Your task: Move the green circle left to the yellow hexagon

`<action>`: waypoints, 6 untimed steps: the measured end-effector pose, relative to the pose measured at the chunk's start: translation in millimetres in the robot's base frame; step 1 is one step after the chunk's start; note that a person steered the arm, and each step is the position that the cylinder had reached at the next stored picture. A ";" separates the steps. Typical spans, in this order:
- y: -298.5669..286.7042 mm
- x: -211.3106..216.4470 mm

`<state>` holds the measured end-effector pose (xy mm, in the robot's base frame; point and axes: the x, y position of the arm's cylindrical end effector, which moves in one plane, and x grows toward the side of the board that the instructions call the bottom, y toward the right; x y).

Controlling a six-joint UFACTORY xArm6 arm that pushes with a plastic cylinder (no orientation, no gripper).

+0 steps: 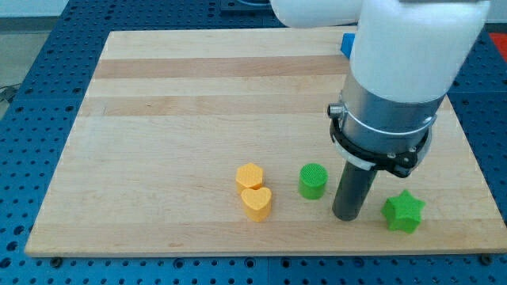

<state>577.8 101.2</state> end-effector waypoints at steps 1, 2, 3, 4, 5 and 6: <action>-3.4 -10.6; -12.7 -22.8; -14.3 -22.8; -26.9 -22.9; -33.2 -23.0; 2.8 -23.2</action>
